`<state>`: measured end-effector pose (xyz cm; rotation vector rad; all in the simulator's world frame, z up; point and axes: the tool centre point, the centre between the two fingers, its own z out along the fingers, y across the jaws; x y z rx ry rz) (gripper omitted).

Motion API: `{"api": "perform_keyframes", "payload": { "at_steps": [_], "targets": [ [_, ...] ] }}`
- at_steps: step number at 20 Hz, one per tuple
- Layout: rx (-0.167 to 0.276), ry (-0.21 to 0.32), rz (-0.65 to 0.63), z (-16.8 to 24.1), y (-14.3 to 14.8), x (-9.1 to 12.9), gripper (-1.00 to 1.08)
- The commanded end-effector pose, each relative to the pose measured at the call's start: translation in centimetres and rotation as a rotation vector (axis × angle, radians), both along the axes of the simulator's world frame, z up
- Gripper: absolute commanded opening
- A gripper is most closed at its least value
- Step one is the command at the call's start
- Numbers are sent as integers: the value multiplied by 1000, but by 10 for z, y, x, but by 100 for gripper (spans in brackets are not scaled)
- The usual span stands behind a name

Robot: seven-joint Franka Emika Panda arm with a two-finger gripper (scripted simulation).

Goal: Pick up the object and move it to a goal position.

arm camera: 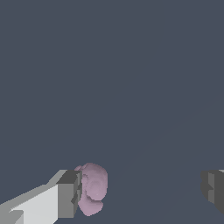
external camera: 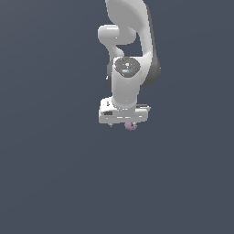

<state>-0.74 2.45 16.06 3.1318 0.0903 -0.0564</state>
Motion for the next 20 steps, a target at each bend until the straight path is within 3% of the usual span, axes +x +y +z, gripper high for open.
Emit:
{"api": "perform_keyframes", "payload": {
  "at_steps": [1, 10, 20],
  "targets": [
    [0, 0, 0, 0, 0, 0, 100],
    [2, 42, -5, -15, -18, -11, 100],
    [2, 41, 8, -17, -16, -12, 100]
  ]
}}
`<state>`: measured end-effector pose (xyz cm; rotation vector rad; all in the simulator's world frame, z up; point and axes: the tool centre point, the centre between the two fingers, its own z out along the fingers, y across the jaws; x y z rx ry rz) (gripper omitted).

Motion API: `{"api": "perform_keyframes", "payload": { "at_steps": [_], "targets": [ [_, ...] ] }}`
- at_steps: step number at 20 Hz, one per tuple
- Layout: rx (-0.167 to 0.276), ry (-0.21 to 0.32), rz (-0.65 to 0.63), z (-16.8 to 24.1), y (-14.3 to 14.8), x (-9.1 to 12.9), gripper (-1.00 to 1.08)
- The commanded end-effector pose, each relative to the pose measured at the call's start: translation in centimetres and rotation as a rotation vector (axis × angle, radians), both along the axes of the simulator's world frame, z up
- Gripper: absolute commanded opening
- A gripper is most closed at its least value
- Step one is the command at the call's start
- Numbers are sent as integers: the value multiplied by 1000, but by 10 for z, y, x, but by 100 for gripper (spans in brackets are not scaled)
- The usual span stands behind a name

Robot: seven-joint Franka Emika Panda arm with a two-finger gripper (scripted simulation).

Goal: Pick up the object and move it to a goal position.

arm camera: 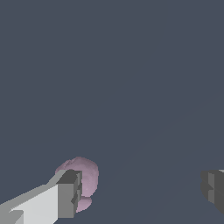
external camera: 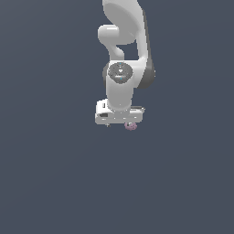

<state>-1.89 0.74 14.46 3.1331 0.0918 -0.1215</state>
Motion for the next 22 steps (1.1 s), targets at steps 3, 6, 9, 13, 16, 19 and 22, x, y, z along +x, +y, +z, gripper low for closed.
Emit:
{"api": "perform_keyframes", "payload": {
  "at_steps": [3, 6, 9, 13, 16, 19, 22],
  "targets": [
    [2, -5, 37, -6, 6, -5, 100],
    [4, -12, 83, -12, 12, -11, 100],
    [7, -21, 146, -20, 21, -20, 100],
    [12, -38, 255, -34, 36, -36, 100],
    [16, -50, 337, -44, 47, -50, 100],
    [20, -60, 402, -51, 56, -61, 100],
    [23, -67, 450, -56, 62, -69, 100]
  ]
}}
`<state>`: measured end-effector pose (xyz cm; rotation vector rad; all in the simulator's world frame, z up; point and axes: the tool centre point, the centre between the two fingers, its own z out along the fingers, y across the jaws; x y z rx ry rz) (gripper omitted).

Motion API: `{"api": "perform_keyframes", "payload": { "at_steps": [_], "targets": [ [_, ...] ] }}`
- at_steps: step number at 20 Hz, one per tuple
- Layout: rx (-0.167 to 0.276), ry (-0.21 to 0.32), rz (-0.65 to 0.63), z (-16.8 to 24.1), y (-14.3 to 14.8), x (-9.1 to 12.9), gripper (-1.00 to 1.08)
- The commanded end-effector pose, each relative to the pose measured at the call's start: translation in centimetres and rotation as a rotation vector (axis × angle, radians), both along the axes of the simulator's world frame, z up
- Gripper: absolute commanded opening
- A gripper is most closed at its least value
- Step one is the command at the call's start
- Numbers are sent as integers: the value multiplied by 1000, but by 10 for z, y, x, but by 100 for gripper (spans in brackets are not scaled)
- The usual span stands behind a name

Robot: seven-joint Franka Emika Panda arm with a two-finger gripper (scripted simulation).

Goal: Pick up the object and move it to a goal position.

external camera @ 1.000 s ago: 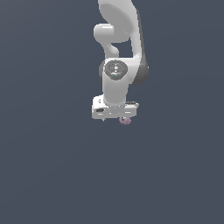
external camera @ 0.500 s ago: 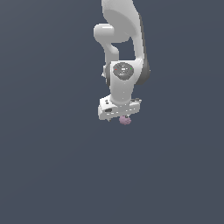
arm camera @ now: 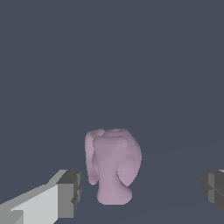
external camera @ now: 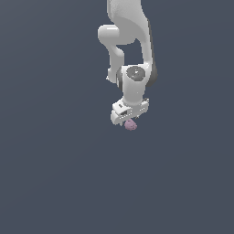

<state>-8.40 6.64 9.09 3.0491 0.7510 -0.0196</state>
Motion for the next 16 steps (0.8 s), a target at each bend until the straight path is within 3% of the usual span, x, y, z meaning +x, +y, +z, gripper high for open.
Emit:
{"api": "perform_keyframes", "payload": {
  "at_steps": [1, 16],
  "targets": [
    [2, -7, 39, -4, 5, -7, 100],
    [5, -11, 70, -26, 9, -13, 100]
  ]
}}
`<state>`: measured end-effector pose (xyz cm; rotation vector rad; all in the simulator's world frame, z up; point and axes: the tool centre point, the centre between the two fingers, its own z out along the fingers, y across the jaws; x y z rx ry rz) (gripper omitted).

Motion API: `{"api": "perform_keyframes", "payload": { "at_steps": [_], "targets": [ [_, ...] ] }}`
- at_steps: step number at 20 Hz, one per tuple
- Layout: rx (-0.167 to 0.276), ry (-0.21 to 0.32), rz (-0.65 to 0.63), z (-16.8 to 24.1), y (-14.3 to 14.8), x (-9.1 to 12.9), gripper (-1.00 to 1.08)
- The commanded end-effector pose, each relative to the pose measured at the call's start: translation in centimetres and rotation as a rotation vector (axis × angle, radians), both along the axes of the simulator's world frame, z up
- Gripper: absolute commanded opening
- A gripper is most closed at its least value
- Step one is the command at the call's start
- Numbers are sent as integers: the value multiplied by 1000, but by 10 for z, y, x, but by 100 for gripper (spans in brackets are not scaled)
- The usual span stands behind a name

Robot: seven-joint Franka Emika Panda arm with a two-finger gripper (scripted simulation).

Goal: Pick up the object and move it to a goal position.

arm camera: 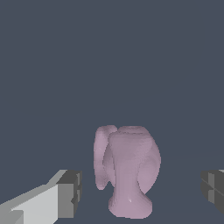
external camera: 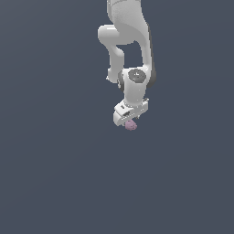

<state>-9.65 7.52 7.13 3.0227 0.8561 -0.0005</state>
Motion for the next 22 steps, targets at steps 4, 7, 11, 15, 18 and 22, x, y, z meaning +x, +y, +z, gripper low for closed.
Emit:
{"api": "perform_keyframes", "payload": {
  "at_steps": [4, 7, 11, 15, 18, 22],
  "targets": [
    [0, 0, 3, -25, 0, -1, 100],
    [0, 0, 4, -34, 0, -1, 100],
    [0, 0, 4, -38, 0, -1, 100],
    [0, 0, 4, -38, 0, -1, -100],
    [0, 0, 4, -38, 0, -1, -100],
    [0, -1, 5, -37, 1, -1, -100]
  ]
}}
